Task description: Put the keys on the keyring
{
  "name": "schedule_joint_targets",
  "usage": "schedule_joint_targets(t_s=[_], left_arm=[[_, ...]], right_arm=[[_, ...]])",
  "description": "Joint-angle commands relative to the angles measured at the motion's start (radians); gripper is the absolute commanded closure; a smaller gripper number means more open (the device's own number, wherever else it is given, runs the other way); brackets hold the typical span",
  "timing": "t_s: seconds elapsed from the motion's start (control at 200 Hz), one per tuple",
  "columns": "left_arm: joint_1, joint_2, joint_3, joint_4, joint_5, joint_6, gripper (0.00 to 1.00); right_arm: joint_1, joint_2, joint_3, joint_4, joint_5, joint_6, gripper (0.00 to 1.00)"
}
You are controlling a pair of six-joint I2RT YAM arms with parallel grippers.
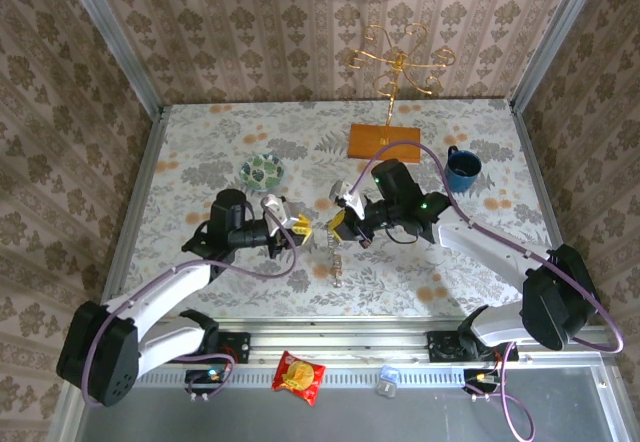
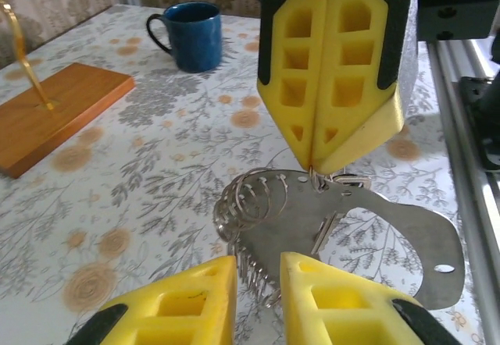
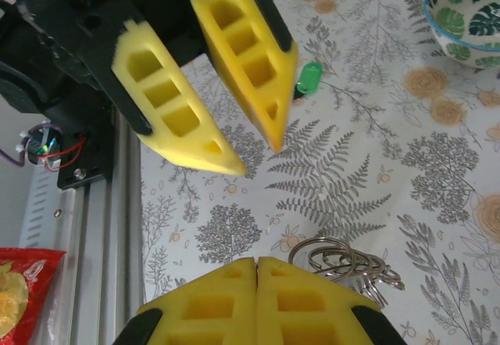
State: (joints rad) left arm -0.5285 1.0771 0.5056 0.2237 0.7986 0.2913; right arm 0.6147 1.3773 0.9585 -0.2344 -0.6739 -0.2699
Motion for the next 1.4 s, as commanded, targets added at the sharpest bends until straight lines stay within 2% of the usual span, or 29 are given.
schedule_joint_targets(t_s=[0.0,0.44,0.93,1.235,1.395], left_arm=[[-0.011,0.034,0.046,0.047,0.102,0.040,0.78],[-0.039,0.136,0.062,0.112,0.221,0.000,0.79],[-0.050,0.144,0.049,0.070,0.173,0.006,0.78],[-0.051,0.144,0.041,0.071,0.180,-0.008,0.86],[-0.053,0.145,0.030,0.105,0.193,-0.039,0.85]], right_arm=[[-0.003,0.006,0.041,0.007,-0.079,-0.035,1.00],[0.016,0.040,0.058,0.019,-0.066,-0.038,1.00],[0.031,0.020,0.055,0.035,-0.076,-0.032,1.00],[0.031,0.020,0.047,0.046,-0.076,-0.028,1.00],[0.033,0.020,0.045,0.064,-0.085,-0.014,1.00]])
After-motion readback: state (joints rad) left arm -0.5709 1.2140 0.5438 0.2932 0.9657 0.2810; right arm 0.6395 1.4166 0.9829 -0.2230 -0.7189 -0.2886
